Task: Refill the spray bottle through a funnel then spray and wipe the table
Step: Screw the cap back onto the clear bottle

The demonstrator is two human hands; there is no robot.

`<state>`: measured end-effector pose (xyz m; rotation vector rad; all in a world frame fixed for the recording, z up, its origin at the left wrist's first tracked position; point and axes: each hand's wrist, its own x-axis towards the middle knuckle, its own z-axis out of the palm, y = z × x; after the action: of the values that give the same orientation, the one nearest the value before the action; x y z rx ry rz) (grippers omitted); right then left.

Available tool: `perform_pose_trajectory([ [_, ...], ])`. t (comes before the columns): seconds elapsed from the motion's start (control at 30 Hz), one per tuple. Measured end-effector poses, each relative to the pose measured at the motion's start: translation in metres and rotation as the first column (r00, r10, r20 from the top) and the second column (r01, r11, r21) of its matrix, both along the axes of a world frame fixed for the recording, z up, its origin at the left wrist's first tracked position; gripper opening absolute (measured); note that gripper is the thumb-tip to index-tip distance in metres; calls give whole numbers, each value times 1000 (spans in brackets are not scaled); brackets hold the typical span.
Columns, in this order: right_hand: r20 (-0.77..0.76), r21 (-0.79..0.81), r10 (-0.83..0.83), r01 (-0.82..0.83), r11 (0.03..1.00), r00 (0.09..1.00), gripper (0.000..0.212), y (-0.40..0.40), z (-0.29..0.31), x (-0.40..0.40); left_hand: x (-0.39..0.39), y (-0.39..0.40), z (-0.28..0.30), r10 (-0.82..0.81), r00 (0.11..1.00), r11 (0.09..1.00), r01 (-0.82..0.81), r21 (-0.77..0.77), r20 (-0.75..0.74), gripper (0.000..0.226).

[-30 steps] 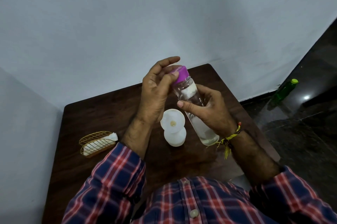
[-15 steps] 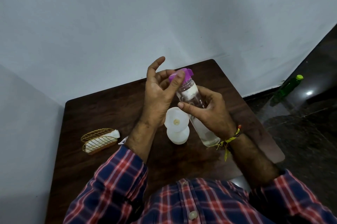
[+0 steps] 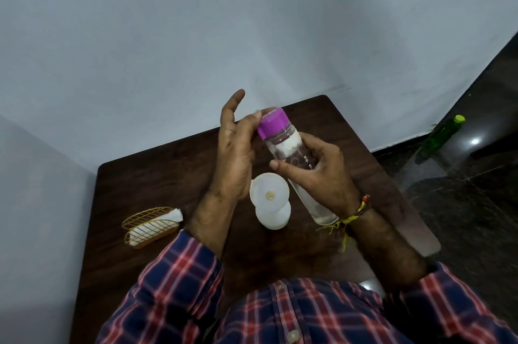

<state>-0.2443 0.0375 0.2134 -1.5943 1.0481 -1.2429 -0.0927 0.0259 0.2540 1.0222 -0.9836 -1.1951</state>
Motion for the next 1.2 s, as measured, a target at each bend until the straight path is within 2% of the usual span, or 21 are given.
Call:
perform_pose_trajectory([
  [0.1,34,16,27,-28,999,999,47,0,2,2,-7,4,0,61,993,997,-56,-43,106,89],
  [0.33,108,85,112,-121,989,988,29,2,9,-4,1,4,1,-62,992,998,63,8,-108,88],
  [0.47,62,74,93,-97,993,994,48,3,10,-2,-4,7,5,64,994,998,-66,-24,-86,98],
  [0.53,78,77,71,-77,994,994,53,3,9,-3,-2,7,7,41,993,999,-44,-21,-114,88],
  [0.6,67,63,58,-62,996,996,50,4,8,-3,1,7,6,-31,986,999,33,8,-162,72],
  [0.67,28,31,44,-45,999,999,49,6,7,0,-2,9,5,-20,985,999,27,39,-171,63],
  [0.8,-16,-26,-1,0,1000,1000,52,7,6,6,-10,11,7,175,985,985,-175,-11,-8,92],
  [0.9,-18,-23,-29,29,999,999,50,9,6,5,-2,9,4,81,990,997,-82,-6,-118,79],
  [0.97,-36,-29,-34,33,999,999,50,11,6,5,0,11,3,41,991,999,-41,8,-127,74],
  [1.1,-53,-41,-21,18,999,998,51,13,5,6,-7,14,4,167,986,986,-167,12,21,104],
  [1.2,-14,-5,24,-24,1000,1000,43,13,7,2,-2,14,3,113,991,994,-113,7,-77,103],
])
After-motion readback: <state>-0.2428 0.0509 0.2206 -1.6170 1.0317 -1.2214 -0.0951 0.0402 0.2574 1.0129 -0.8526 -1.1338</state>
